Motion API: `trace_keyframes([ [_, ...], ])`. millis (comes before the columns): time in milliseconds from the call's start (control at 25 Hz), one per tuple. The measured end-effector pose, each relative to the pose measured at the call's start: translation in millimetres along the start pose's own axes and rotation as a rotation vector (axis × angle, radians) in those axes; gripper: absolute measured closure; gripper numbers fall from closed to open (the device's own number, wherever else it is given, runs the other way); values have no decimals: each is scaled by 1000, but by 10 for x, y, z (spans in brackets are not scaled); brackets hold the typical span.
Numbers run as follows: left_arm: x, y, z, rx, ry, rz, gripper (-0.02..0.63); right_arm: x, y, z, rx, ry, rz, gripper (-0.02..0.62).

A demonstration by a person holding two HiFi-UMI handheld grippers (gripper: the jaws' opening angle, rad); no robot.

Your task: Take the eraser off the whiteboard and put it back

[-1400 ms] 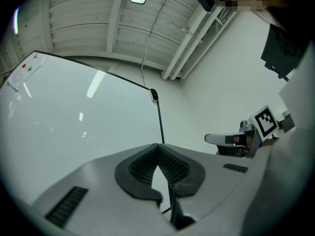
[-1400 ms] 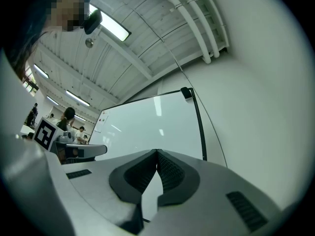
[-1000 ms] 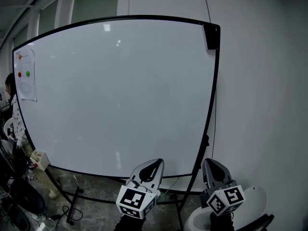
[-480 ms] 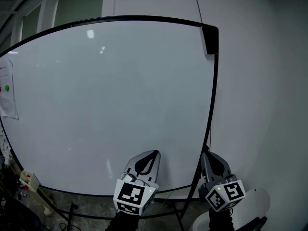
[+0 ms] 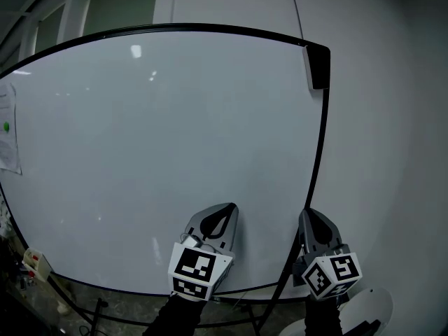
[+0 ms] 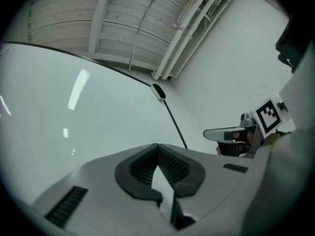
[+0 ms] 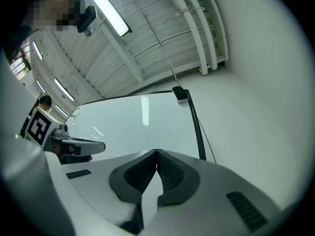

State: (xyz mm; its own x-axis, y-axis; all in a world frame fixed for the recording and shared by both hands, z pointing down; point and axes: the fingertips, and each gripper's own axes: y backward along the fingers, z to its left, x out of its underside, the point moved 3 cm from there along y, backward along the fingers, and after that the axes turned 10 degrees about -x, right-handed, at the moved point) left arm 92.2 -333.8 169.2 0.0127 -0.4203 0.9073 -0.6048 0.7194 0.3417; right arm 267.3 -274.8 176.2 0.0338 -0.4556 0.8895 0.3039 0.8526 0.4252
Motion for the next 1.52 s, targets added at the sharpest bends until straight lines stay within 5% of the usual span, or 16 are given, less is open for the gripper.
trace_keyframes([
  [320,-116,-221,-17,-43,-7,-26,600,-357,-410,-231,-82,98,-70,586],
  [520,-146,-230,27,-67,-21,-32,600,-630,-586,-465,-36,171,-123,583],
  [1040,-41,-264,110,-105,-26,-25,600,-1327,-1204,-1041,-7,250,-267,302],
  [1520,99,-304,239,-143,-33,-10,600,-1795,-1796,-1382,23,285,-267,255],
])
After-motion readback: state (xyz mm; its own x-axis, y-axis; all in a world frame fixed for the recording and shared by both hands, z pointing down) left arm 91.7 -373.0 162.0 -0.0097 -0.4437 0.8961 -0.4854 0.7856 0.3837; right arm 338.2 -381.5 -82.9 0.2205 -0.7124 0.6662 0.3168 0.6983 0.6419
